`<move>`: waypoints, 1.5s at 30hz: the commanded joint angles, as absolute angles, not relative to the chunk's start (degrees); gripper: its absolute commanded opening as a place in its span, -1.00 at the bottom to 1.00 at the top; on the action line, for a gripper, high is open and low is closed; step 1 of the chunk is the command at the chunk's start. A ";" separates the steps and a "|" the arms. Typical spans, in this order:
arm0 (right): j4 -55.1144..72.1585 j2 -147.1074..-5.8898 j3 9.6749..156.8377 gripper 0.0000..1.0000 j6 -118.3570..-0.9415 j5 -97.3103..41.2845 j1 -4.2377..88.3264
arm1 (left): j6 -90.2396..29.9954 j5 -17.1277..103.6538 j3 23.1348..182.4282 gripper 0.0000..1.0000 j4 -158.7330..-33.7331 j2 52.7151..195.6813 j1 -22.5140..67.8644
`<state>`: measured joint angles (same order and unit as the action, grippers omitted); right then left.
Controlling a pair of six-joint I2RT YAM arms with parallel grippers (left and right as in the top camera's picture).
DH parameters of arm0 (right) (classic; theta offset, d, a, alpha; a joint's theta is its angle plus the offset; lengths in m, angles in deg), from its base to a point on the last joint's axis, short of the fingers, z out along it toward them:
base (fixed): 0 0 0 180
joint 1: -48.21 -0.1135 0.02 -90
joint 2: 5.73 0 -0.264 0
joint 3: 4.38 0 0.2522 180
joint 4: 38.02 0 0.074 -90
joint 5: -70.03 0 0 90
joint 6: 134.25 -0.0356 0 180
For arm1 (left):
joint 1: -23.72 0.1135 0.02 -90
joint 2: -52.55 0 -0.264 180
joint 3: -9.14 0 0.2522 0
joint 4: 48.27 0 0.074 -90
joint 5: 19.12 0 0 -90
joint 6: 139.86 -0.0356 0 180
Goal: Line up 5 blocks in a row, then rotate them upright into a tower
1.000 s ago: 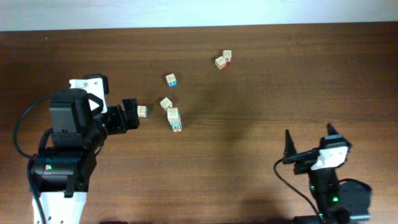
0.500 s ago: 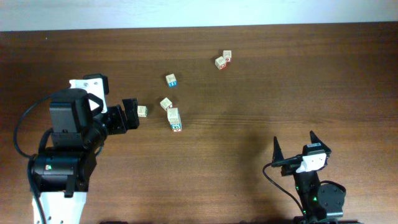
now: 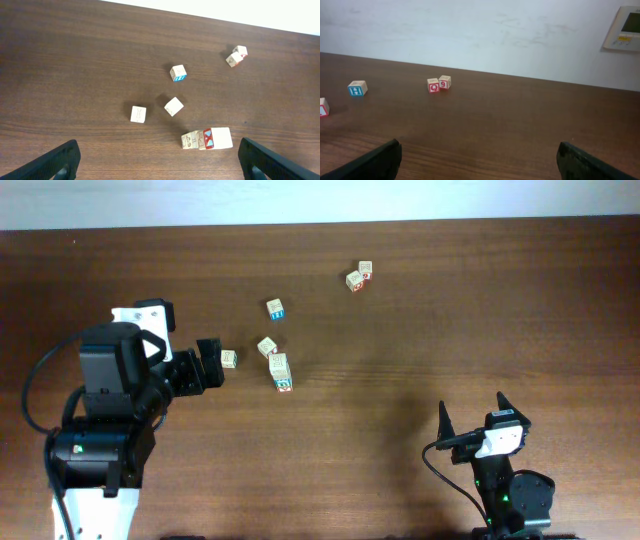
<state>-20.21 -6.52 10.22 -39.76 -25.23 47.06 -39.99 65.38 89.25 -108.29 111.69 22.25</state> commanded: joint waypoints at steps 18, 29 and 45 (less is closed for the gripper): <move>-20.17 -6.02 9.70 0.97 -40.04 -24.72 47.48 | -51.64 71.09 81.30 0.98 -99.76 106.66 22.95; -20.17 -6.02 9.70 0.97 -40.04 -24.70 47.48 | -57.10 67.72 42.48 0.98 -65.86 78.29 30.18; -20.17 -6.04 9.70 0.97 -40.07 -24.72 47.48 | -62.92 68.90 23.38 0.98 -66.63 54.64 31.78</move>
